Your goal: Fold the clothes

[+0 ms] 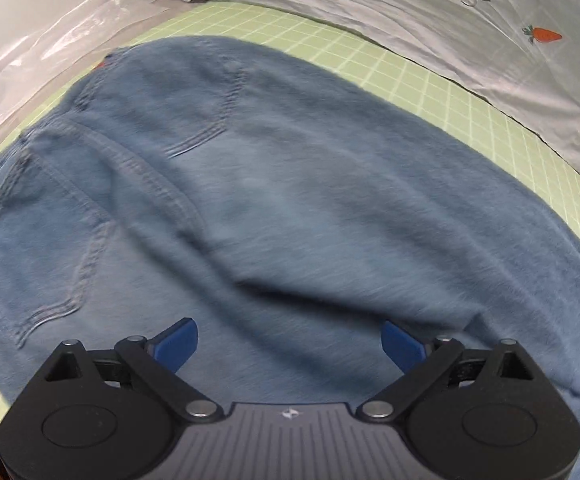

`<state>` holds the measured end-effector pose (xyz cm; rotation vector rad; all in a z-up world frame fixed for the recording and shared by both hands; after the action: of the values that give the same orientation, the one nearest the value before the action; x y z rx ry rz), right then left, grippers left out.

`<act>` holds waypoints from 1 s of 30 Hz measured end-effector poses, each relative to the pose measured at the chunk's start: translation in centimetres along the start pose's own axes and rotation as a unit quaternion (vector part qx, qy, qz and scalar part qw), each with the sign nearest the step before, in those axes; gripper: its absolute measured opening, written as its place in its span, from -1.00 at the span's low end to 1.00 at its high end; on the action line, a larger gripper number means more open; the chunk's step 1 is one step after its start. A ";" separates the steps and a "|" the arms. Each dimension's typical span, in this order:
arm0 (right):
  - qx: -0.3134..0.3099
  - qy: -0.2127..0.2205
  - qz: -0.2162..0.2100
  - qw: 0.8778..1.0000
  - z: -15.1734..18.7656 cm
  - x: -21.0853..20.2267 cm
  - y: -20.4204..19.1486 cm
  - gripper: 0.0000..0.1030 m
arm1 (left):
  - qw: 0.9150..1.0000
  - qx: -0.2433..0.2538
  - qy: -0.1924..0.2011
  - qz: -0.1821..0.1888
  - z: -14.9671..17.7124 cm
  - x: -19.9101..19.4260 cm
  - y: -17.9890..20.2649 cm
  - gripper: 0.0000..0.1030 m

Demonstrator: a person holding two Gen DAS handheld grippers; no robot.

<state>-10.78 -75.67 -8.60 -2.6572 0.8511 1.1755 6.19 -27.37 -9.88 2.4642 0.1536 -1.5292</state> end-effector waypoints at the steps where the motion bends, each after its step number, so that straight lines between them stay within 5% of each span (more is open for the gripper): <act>1: -0.005 0.002 -0.002 1.000 -0.8 0.9 0.3 1.00 | 1.000 0.006 0.002 0.000 -0.4 0.3 0.9 0.90; 5: -0.017 0.005 -0.036 0.999 -4.4 5.9 1.3 0.89 | 1.000 0.009 -0.002 -0.024 -2.1 1.8 4.4 0.91; 9: -0.040 -0.023 -0.072 0.996 -6.5 11.0 1.1 0.22 | 0.999 0.008 0.002 -0.036 -3.8 2.8 6.9 0.91; 11: -0.051 -0.019 -0.091 0.994 -7.2 12.1 1.0 0.18 | 0.999 0.011 0.006 -0.041 -4.4 3.1 7.7 0.91; 13: -0.068 -0.012 -0.111 0.991 -8.3 12.9 1.0 -0.53 | 0.999 0.013 0.007 -0.047 -4.8 3.5 8.4 0.91; 16: -0.100 0.006 -0.133 0.986 -10.6 14.3 1.0 -0.77 | 0.998 0.020 0.001 -0.053 -5.3 4.1 9.0 0.91; 21: -0.109 0.056 -0.120 0.985 -16.7 16.7 0.8 -0.69 | 0.999 0.017 0.006 -0.044 -5.4 3.9 8.9 0.91; 23: -0.115 0.045 -0.064 0.990 -17.8 17.7 -0.2 -0.54 | 0.999 0.022 0.010 -0.045 -5.1 3.5 8.6 0.91; 26: -0.136 0.040 -0.009 0.990 -17.2 16.7 -1.3 -0.18 | 0.998 0.028 0.018 -0.045 -4.7 2.7 8.1 0.91; 28: -0.131 0.046 -0.015 0.990 -15.7 14.3 -0.7 0.32 | 0.999 0.027 0.022 -0.038 -4.3 1.9 7.6 0.91; 30: -0.134 0.045 -0.011 0.990 -13.0 11.2 -0.7 0.59 | 0.999 0.028 0.023 -0.028 -3.9 1.3 7.2 0.91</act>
<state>4.11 -84.25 -7.61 -2.9453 0.7201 1.2525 11.63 -33.37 -8.34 2.5609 0.1923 -1.5188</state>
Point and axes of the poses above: each gripper's, at about its wrist camera, not at the fingertips, and x roughly the way its jaws point, y to its right, z to its underside, the point moved 1 cm from there along x, roughly the way its jaws point, and after that the axes turned 7 degrees about -x, right-handed, at the moved point
